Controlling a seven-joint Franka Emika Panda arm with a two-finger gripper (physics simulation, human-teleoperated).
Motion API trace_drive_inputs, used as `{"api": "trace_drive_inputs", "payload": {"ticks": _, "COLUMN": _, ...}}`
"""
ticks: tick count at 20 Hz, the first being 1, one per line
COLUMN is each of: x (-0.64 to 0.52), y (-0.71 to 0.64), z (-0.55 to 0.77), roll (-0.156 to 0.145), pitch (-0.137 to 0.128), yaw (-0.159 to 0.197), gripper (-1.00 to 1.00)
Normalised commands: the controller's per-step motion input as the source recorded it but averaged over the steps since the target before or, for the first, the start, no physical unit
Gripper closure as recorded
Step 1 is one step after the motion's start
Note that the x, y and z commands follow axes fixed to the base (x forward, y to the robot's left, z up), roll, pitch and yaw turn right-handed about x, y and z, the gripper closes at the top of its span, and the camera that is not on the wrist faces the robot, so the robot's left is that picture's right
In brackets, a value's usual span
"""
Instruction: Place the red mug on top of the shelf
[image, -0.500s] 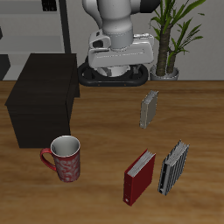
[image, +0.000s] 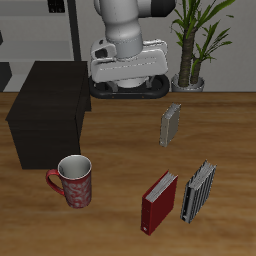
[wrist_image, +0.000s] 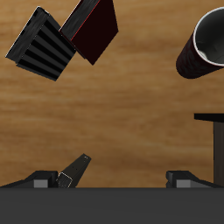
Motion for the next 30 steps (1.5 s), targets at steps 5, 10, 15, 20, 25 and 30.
{"api": "trace_drive_inputs", "payload": {"ticks": 5, "x": 0.5, "y": -0.64, "z": 0.15, "roll": -0.032, "pitch": 0.004, "yaw": -0.035, "gripper": -1.0}}
{"api": "trace_drive_inputs", "payload": {"ticks": 10, "x": 0.35, "y": -0.5, "z": 0.12, "roll": -0.025, "pitch": -0.023, "yaw": -0.011, "gripper": -1.0}}
{"api": "trace_drive_inputs", "payload": {"ticks": 15, "x": 0.33, "y": -0.42, "z": 0.05, "roll": -0.048, "pitch": -0.055, "yaw": 0.019, "gripper": -1.0}}
{"api": "trace_drive_inputs", "payload": {"ticks": 20, "x": 0.26, "y": -0.28, "z": -0.02, "roll": -0.046, "pitch": -0.072, "yaw": 0.004, "gripper": -1.0}}
{"api": "trace_drive_inputs", "payload": {"ticks": 25, "x": 0.15, "y": -0.07, "z": -0.05, "roll": 0.001, "pitch": -0.056, "yaw": -0.012, "gripper": -1.0}}
{"api": "trace_drive_inputs", "payload": {"ticks": 30, "x": 0.19, "y": 0.06, "z": -0.27, "roll": 0.028, "pitch": -0.052, "yaw": 0.0, "gripper": -1.0}}
